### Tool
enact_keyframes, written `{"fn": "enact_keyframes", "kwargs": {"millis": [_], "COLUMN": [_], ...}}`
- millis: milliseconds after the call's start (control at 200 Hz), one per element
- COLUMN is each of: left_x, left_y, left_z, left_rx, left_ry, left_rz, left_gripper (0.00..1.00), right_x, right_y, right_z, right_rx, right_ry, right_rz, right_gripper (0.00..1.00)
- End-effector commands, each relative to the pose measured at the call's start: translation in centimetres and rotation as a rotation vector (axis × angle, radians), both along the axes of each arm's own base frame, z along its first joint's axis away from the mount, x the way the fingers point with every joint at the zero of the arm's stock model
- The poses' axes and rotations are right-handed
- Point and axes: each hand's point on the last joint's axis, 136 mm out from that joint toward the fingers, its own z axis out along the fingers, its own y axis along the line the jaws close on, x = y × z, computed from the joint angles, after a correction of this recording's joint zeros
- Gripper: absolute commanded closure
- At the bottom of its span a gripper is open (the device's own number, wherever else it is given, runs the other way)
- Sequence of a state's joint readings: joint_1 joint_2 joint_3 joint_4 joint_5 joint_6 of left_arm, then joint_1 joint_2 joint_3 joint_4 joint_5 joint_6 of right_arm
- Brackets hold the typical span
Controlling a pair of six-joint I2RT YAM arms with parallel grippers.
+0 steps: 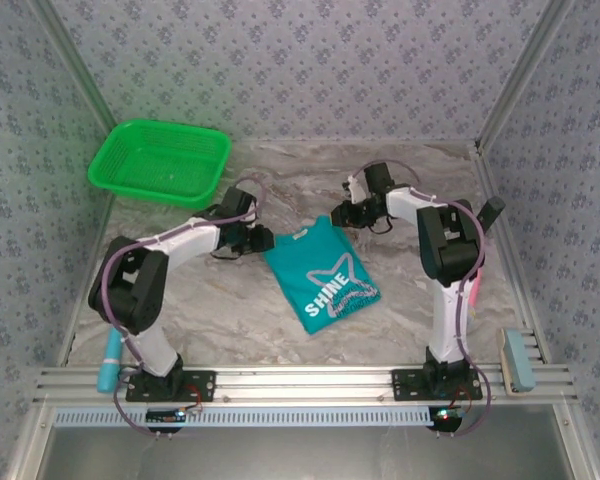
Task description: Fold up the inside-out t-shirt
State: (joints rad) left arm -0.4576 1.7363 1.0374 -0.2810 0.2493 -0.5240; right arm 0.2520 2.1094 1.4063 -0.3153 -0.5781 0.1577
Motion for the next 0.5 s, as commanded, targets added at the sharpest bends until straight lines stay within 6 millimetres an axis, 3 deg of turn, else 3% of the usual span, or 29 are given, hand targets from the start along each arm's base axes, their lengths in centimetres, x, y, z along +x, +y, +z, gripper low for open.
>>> {"fn": "enact_keyframes", "kwargs": {"millis": [0, 120, 230, 245, 365, 495], "left_x": [1.2, 0.7, -0.7, -1.0, -3.4, -4.5], "left_y": [0.5, 3.7, 4.3, 4.1, 0.4, -1.1], "left_z": [0.1, 2.2, 4.5, 4.6, 4.2, 2.1], "left_rx": [0.011, 0.111, 0.107, 0.092, -0.076, -0.071], "left_ry": [-0.058, -0.124, -0.149, -0.147, -0.08, -0.05], "left_rz": [0.023, 0.094, 0.087, 0.08, -0.01, -0.03], "left_gripper": [0.54, 0.54, 0.48, 0.48, 0.48, 0.46], "right_x": [0.4, -1.2, -4.1, -5.2, -9.4, -11.9], "right_y": [-1.7, -2.8, -3.4, -3.5, -3.5, -3.4], "right_z": [2.0, 5.8, 8.4, 7.6, 7.0, 4.9], "right_rx": [-0.104, -0.138, -0.157, -0.165, -0.192, -0.193], "right_ry": [-0.072, -0.143, -0.194, -0.174, -0.16, -0.095], "right_rz": [-0.085, -0.088, -0.072, -0.063, -0.031, -0.018], "right_gripper": [0.57, 0.51, 0.5, 0.49, 0.47, 0.46]}}
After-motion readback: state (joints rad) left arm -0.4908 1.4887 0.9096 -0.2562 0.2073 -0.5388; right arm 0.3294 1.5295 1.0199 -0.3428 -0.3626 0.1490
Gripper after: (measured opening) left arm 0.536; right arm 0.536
